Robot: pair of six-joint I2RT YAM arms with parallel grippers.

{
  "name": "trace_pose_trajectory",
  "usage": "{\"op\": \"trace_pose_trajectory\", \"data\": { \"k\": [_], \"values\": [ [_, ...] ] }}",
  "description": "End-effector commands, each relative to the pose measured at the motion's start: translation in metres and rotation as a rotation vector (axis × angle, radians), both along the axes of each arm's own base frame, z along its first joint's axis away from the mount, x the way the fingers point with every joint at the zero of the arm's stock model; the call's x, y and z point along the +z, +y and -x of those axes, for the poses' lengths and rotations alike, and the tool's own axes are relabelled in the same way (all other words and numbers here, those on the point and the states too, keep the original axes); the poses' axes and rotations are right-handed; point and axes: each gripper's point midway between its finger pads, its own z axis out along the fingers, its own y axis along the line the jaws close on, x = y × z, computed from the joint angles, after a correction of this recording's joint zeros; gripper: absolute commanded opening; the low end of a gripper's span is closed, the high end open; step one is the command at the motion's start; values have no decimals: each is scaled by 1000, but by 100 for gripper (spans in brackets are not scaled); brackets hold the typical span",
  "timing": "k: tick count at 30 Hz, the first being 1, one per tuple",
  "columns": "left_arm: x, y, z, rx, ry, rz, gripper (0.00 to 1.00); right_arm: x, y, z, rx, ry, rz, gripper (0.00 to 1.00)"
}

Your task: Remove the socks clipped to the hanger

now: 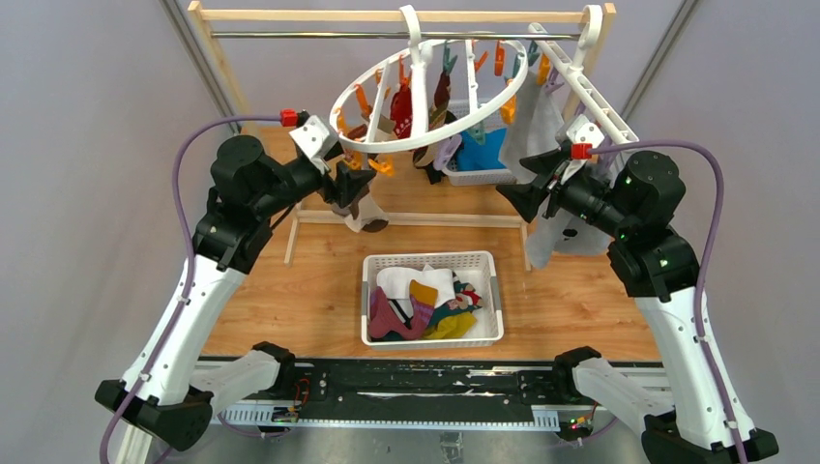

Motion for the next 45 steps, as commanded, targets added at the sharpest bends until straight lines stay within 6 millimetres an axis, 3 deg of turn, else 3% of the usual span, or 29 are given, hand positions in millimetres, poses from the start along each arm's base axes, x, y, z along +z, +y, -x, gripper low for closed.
{"op": "trace_pose_trajectory", "data": {
  "k": [1, 7, 14, 22, 28, 36, 41, 45],
  "values": [
    [26, -17, 35, -179, -57, 79, 68, 5, 1, 3, 21, -10, -24, 62],
    [24, -31, 51, -300, 9, 122, 67, -7, 8, 6, 67, 16, -23, 62],
    [19, -52, 65, -377, 60, 156, 64, -22, 30, 21, 235, 71, -87, 62],
    [18, -59, 54, -327, 208, 312, 50, -42, 56, 33, 404, 155, -153, 62],
    [15, -61, 42, -286, 249, 339, 43, -59, 74, 25, 445, 181, -164, 61],
    [16, -64, 47, -326, 246, 350, 40, -73, 95, 15, 439, 130, -74, 61],
    [15, -64, 46, -322, 233, 354, 39, -66, 85, 2, 340, 58, 14, 61],
    [16, -62, 45, -312, 219, 353, 38, -56, 67, 4, 276, -32, 102, 61]
  ]
}}
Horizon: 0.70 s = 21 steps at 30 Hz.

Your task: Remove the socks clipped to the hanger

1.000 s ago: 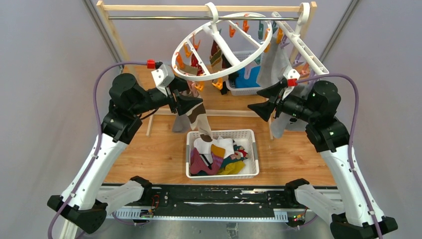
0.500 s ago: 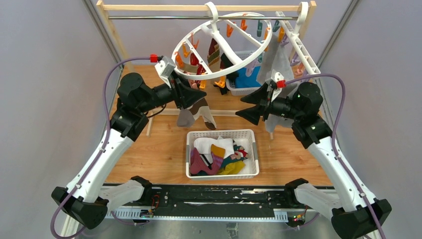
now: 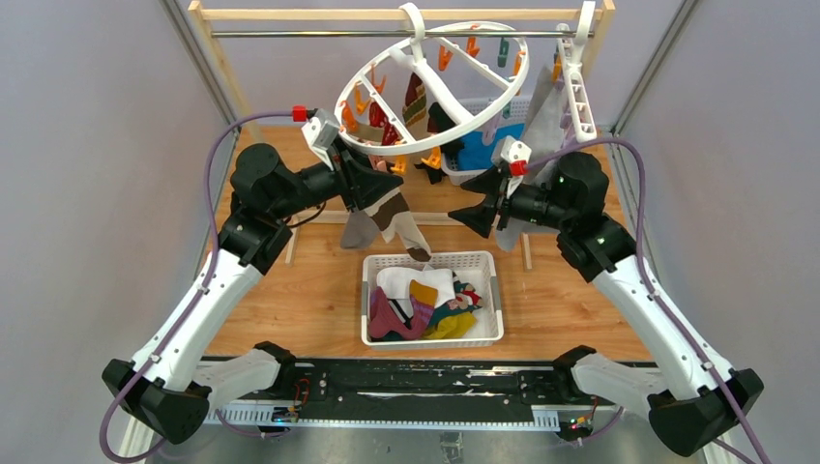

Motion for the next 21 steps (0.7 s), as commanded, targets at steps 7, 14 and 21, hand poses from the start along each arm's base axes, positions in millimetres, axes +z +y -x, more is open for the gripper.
{"op": "trace_pose_trajectory", "data": {
  "k": [7, 14, 21],
  "values": [
    [2, -1, -3, 10, -49, 2, 38, 38, -53, 32, -127, -244, 165, 63],
    [-1, -2, -8, 15, -51, -16, 38, 30, -54, 53, -64, -212, 171, 65],
    [1, -8, 0, -52, -52, -10, 37, 17, -14, 43, 24, -162, 161, 66]
  ]
}}
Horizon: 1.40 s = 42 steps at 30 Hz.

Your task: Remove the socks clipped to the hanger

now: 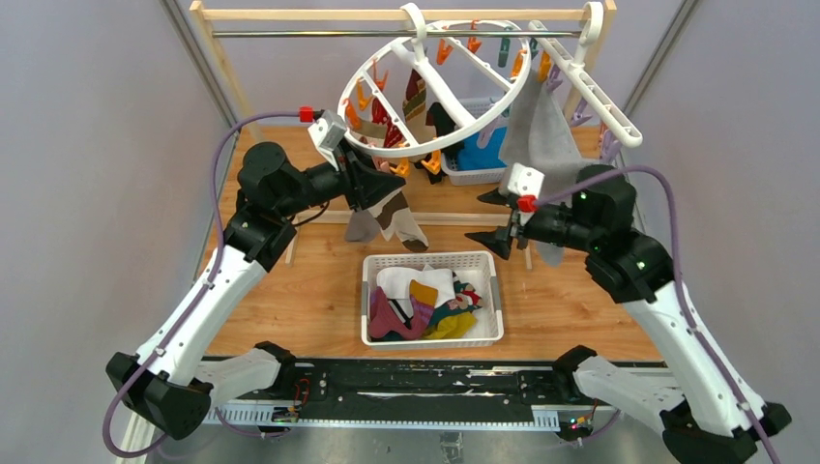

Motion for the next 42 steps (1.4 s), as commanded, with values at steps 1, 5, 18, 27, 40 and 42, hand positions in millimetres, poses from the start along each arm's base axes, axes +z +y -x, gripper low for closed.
{"op": "trace_pose_trajectory", "data": {
  "k": [1, 5, 18, 27, 40, 42],
  "values": [
    [13, -6, 10, -69, -39, 20, 37, -9, 30, -7, 62, 36, -14, 66],
    [20, -10, 20, -132, -44, 40, 37, -24, 64, -12, 150, 75, -52, 66],
    [25, -14, 27, -179, 27, 121, 36, -57, 118, -22, 224, 209, -65, 65],
    [28, -15, 31, -196, 68, 171, 35, -68, 130, -33, 229, 189, -97, 59],
    [21, -12, 28, -168, 58, 180, 43, -73, 136, -33, 268, 182, -103, 10],
    [24, -10, 29, -160, 42, 182, 51, -72, 133, -31, 258, 176, -102, 3]
  ]
}}
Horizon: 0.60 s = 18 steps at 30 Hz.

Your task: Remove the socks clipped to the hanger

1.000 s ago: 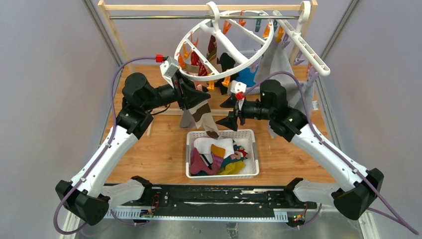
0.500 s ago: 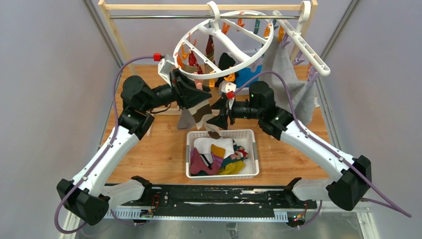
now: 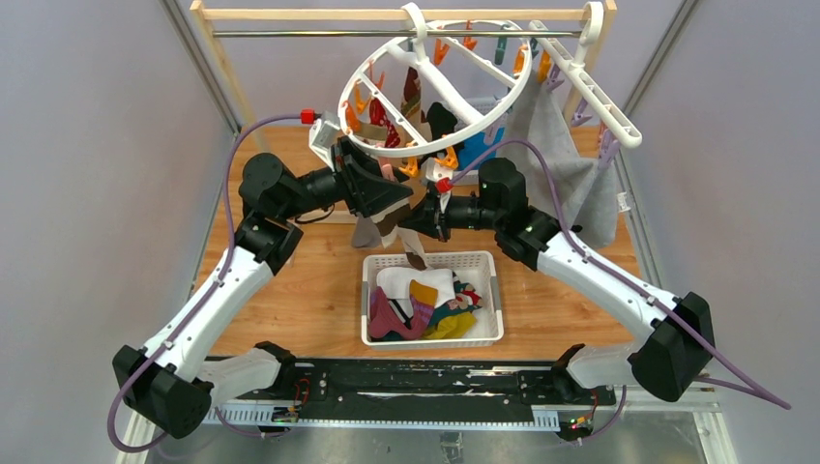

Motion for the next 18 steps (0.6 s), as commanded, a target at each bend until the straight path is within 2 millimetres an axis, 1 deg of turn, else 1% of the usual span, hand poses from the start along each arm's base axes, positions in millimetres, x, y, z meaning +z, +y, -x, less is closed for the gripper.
{"op": "trace_pose_trajectory", "data": {
  "k": [1, 3, 5, 7, 10, 12, 15, 16, 18],
  "values": [
    [14, 6, 3, 30, -66, 27, 57, 12, -2, 9, 14, -41, -30, 1],
    [12, 11, -3, 67, -57, 19, 66, 16, -4, 11, 15, -43, -30, 0],
    [9, 14, -7, 101, -55, 4, 73, 18, -5, 13, 20, -40, -30, 0],
    [7, 18, -12, 135, -53, -8, 78, 20, -4, 15, 28, -35, -30, 0],
    [10, 23, -19, 187, -68, -24, 84, 16, -3, 16, 38, -20, -25, 0],
    [12, 28, -27, 238, -79, -45, 87, 13, -2, 15, 42, -14, -22, 0],
    [12, 36, -37, 317, -85, -87, 89, 12, -1, 15, 46, -10, -19, 0],
    [12, 37, -39, 329, -86, -95, 89, 11, -1, 15, 47, -8, -18, 0],
    [13, 37, -34, 314, -104, -96, 90, 10, -1, 15, 45, -7, -16, 0]
  ]
}}
